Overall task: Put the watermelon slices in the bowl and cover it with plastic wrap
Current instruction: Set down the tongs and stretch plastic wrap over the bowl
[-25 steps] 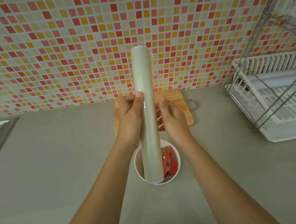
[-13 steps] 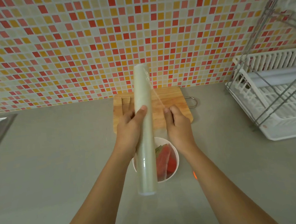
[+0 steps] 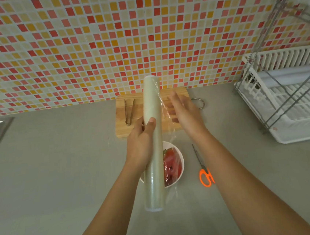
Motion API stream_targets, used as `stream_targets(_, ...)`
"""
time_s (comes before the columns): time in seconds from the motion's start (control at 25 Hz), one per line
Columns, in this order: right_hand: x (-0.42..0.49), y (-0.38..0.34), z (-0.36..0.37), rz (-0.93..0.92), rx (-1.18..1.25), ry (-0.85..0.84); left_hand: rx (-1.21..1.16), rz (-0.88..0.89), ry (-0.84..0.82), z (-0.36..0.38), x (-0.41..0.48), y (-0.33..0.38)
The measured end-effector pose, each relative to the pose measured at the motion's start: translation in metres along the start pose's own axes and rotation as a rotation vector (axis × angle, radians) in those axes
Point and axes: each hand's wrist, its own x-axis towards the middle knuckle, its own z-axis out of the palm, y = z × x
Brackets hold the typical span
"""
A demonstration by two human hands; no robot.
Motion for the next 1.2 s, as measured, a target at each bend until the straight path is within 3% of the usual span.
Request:
stream_targets(0.2, 0.033, -0.028, 0.011, -0.054, -0.049, 0.085, 0.089, 0.111, 0.018, 0.006, -0.008, -0.003)
stream_targets(0.4, 0.038, -0.030, 0.005, -0.098, -0.021, 0.209, 0.096, 0.082, 0.040, 0.002, -0.012, -0.011)
stream_targets(0.6, 0.028, -0.025, 0.007, 0.015, 0.094, 0.060, 0.165, 0.154, 0.033, 0.003, -0.012, -0.015)
stream_targets(0.88, 0.029, -0.031, 0.004, -0.087, 0.019, 0.132, 0.308, 0.267, 0.087, 0.001, -0.010, -0.013)
stream_targets(1.08, 0.030, -0.037, 0.006, -0.091, -0.087, 0.107, 0.262, 0.254, 0.086, -0.005, -0.008, -0.009)
stream_targets(1.2, 0.033, -0.040, 0.003, 0.026, 0.111, 0.189, 0.176, 0.212, 0.070, -0.012, -0.008, -0.006)
